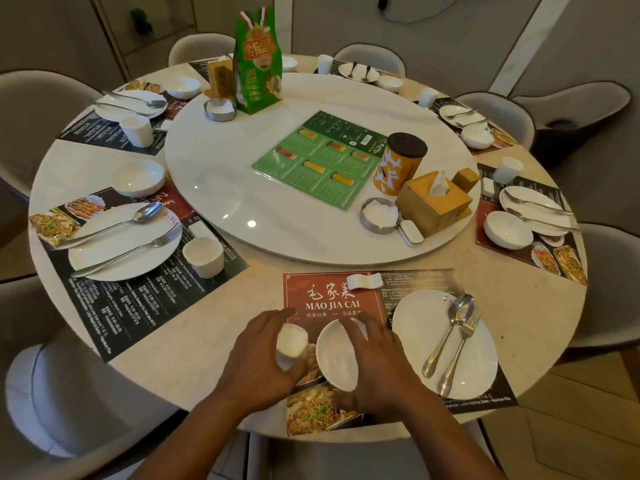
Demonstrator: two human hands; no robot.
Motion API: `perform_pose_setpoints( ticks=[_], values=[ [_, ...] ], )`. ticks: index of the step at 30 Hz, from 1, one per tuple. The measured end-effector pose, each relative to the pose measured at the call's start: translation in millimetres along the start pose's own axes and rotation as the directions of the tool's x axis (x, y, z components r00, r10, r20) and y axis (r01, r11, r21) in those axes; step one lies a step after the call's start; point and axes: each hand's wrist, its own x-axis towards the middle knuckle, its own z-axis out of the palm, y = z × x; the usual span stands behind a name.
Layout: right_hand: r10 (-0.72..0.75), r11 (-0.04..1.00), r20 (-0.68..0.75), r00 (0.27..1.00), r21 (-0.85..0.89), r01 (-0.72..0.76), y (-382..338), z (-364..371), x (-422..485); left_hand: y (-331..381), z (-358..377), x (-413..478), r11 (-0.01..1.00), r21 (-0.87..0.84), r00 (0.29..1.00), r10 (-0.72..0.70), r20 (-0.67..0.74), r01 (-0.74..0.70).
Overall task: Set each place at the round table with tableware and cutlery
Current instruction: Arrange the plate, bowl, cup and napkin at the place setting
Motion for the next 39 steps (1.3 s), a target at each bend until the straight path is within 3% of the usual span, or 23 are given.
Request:
perform_pose_setpoints(
  ticks=[5,10,16,21,34,36,39],
  values=[
    [0.003,0.990,-0.065,0.998,0.138,0.006,11,9,10,9,5,12,0.994,0.033,0.994,-0.101,0.048,0.100],
    [0.004,0.980,-0.118,0.993,0.200,0.019,13,-11,50,8,-3,34,0.983,-0.079,0.986,-0.162,0.036,0.164],
    [-0.064,0.971,-0.066,0.996,0.228,0.077,-6,-25,101,5,-14,60,0.919,-0.298,0.966,-0.238,0.100,0.257],
    [-0.081,0.964,-0.039,0.996,0.249,0.088,-8,-11,115,-3,-13,65,0.892,-0.335,0.953,-0.280,0.119,0.304],
    [-0.082,0.944,-0.045,0.996,0.318,0.092,3,-10,113,1,-15,72,0.935,-0.218,0.960,-0.274,0.062,0.281],
    [-0.032,0.947,-0.127,0.991,0.312,0.071,19,-16,110,8,-19,75,0.950,-0.164,0.963,-0.269,0.004,0.266],
    [0.098,0.987,-0.271,0.958,0.151,-0.058,53,-30,104,21,-19,81,0.976,-0.041,0.971,-0.216,-0.104,0.213]
  ],
)
